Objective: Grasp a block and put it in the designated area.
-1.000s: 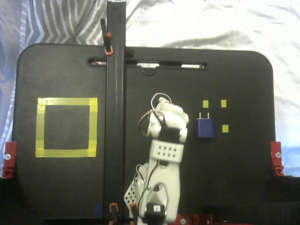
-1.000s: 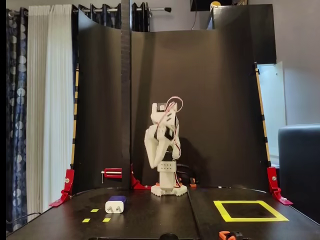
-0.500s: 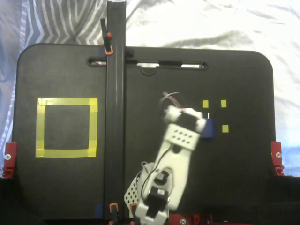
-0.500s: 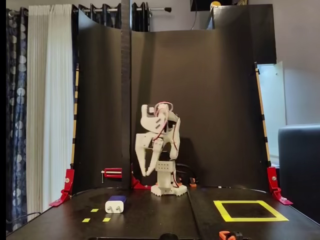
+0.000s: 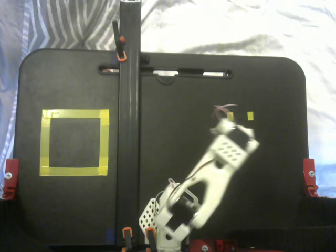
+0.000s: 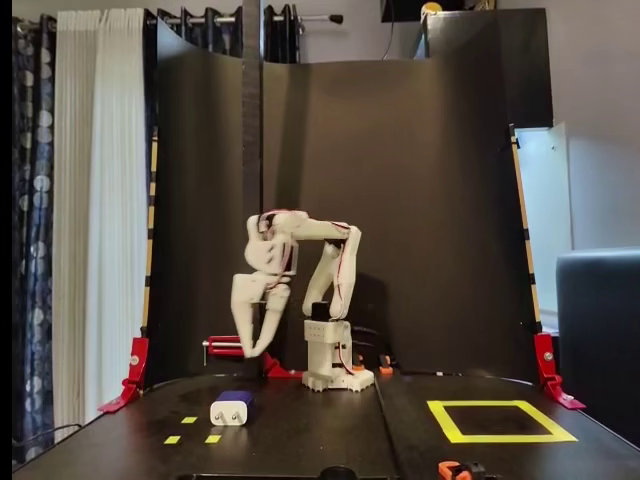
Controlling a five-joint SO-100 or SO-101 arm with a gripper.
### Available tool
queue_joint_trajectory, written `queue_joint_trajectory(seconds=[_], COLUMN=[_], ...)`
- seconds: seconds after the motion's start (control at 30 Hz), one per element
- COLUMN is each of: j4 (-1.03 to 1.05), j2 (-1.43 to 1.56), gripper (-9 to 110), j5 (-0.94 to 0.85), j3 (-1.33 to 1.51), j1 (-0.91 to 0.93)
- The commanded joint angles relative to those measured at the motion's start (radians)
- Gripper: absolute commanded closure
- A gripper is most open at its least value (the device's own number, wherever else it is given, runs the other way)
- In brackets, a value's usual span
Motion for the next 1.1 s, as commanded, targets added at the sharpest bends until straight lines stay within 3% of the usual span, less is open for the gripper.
queue_joint_trajectory(seconds=[0.0,0.57,0.67,0.83,1.07], j4=[-0.044,-0.184,-0.186,-0.206,-0.213], j2=[-0.058,-0.227,-0.227,-0.227,-0.236], gripper=[102,100,90,58,56], j5=[-0.025,-0.052,-0.052,-0.058,-0.048], j3=[-0.057,-0.067,-0.067,-0.067,-0.067], j1=[0.04,0.127,0.129,0.133,0.137])
